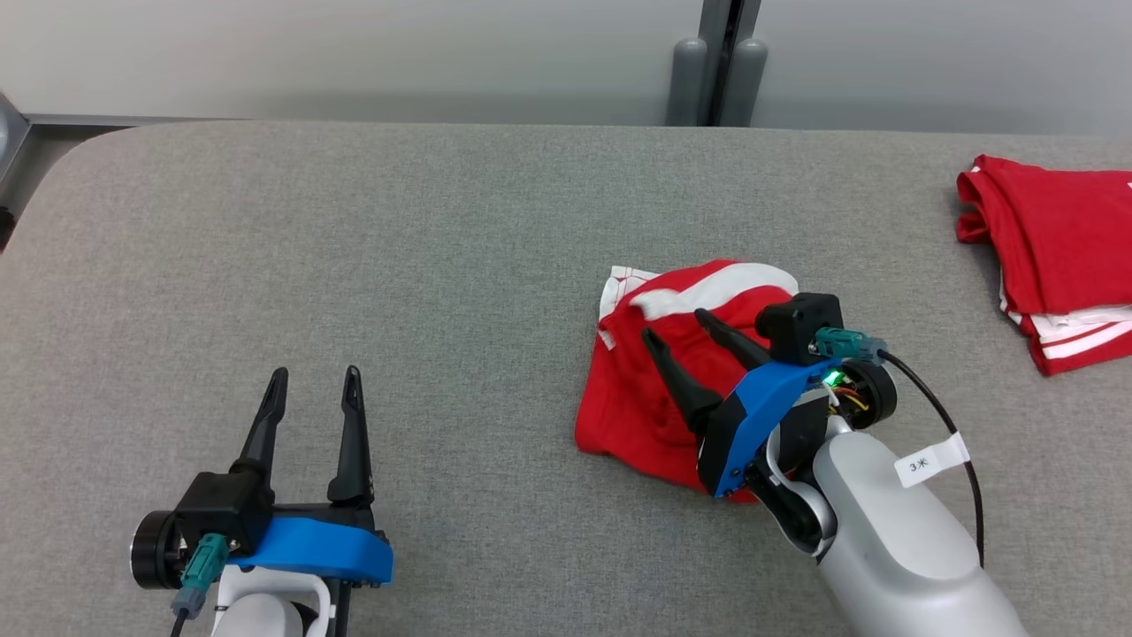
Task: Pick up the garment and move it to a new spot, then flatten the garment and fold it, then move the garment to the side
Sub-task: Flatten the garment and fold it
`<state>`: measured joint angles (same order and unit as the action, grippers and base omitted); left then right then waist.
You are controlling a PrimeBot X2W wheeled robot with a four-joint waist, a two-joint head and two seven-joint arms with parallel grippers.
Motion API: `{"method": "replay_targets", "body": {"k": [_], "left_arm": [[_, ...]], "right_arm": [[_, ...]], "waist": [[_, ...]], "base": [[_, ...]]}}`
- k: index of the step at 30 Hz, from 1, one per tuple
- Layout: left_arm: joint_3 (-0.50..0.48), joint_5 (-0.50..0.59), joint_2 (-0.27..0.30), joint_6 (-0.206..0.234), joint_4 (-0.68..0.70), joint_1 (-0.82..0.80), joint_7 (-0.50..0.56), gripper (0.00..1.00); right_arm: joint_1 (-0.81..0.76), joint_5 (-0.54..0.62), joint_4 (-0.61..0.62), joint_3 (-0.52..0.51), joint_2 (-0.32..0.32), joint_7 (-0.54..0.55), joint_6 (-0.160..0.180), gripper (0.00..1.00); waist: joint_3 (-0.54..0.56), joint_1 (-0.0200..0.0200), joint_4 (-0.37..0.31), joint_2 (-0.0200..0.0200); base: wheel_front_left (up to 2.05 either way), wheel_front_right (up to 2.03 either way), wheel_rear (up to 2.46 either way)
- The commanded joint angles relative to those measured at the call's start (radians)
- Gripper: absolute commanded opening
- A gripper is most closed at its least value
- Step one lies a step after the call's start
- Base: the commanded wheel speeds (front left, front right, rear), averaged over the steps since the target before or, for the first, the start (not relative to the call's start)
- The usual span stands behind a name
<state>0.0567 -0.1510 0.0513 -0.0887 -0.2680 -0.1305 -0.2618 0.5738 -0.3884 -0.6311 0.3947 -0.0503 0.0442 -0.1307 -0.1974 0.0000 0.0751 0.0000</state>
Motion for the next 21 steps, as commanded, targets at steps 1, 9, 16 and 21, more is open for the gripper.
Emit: {"method": "replay_targets", "body": {"k": [1, 9, 16, 21], "left_arm": [[-0.003, 0.0, -0.001, 0.001, -0.002, -0.007, -0.004, 1.0], [-0.032, 0.021, -0.001, -0.007, -0.001, 0.021, -0.004, 1.0], [-0.058, 0.031, -0.001, -0.012, 0.009, 0.044, -0.004, 1.0], [-0.076, 0.041, -0.001, -0.014, 0.017, 0.062, -0.004, 1.0]], "right_arm": [[0.019, 0.008, 0.006, -0.005, -0.001, -0.016, 0.0, 1.0], [-0.032, 0.045, 0.118, -0.076, -0.066, -0.143, 0.0, 1.0], [-0.129, 0.075, 0.216, -0.19, -0.119, -0.234, 0.0, 1.0], [-0.222, 0.086, 0.289, -0.26, -0.108, -0.268, 0.0, 1.0]], "waist": [[0.008, 0.0, -0.007, 0.0], [0.051, 0.0, -0.051, 0.0], [0.077, 0.0, -0.081, 0.0], [0.096, 0.0, -0.104, 0.0]], "base": [[0.0, 0.0, 0.0], [0.0, 0.0, 0.0], [0.0, 0.0, 0.0], [0.0, 0.0, 0.0]]}}
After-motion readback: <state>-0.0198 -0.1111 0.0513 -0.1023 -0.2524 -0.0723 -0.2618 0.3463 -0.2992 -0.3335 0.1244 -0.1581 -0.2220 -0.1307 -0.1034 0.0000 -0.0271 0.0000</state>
